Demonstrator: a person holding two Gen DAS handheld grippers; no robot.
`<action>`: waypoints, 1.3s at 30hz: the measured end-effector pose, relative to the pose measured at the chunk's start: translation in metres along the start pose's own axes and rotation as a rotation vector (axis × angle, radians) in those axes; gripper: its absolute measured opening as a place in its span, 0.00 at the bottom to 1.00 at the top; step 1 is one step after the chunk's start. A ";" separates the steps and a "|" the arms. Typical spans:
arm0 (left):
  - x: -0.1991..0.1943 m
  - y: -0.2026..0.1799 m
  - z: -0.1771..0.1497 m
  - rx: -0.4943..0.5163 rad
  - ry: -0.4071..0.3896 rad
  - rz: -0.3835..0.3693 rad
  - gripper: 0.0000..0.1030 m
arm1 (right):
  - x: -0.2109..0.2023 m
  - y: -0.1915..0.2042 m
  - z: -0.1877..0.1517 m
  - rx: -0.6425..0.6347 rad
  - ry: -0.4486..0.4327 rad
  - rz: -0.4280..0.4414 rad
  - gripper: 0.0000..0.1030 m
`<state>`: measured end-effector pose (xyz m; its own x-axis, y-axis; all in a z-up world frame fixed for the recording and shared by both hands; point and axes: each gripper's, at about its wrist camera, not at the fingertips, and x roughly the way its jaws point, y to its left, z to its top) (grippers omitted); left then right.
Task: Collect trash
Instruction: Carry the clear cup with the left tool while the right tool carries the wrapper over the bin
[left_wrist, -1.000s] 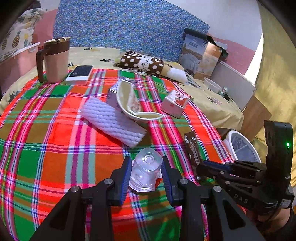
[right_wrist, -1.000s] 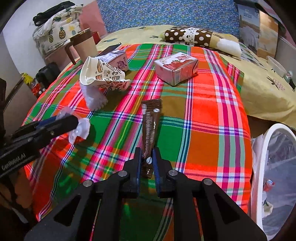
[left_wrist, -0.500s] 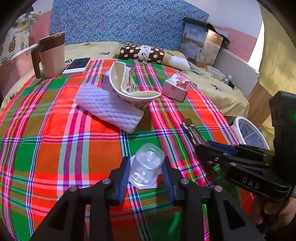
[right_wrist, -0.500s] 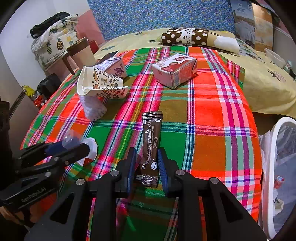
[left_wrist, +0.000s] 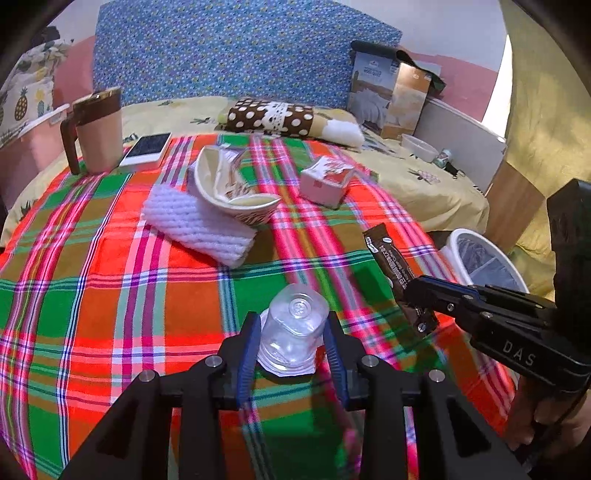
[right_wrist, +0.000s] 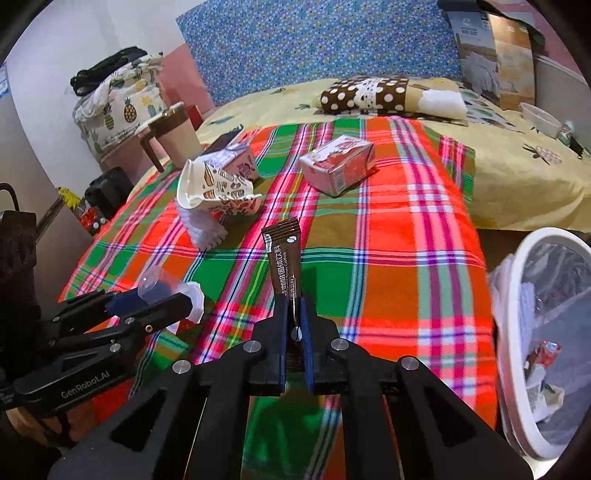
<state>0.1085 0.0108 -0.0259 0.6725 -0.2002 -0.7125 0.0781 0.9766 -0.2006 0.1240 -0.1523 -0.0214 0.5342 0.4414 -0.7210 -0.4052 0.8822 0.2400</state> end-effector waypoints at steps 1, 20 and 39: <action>-0.003 -0.003 0.000 0.004 -0.005 -0.005 0.34 | -0.004 -0.002 -0.001 0.005 -0.007 0.000 0.09; -0.022 -0.076 -0.001 0.086 -0.028 -0.096 0.34 | -0.050 -0.033 -0.016 0.082 -0.111 -0.055 0.09; 0.009 -0.150 0.021 0.196 -0.019 -0.214 0.34 | -0.086 -0.100 -0.033 0.206 -0.171 -0.184 0.09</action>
<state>0.1185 -0.1357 0.0119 0.6386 -0.4035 -0.6552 0.3591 0.9094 -0.2100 0.0937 -0.2840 -0.0048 0.7082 0.2768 -0.6494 -0.1403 0.9568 0.2548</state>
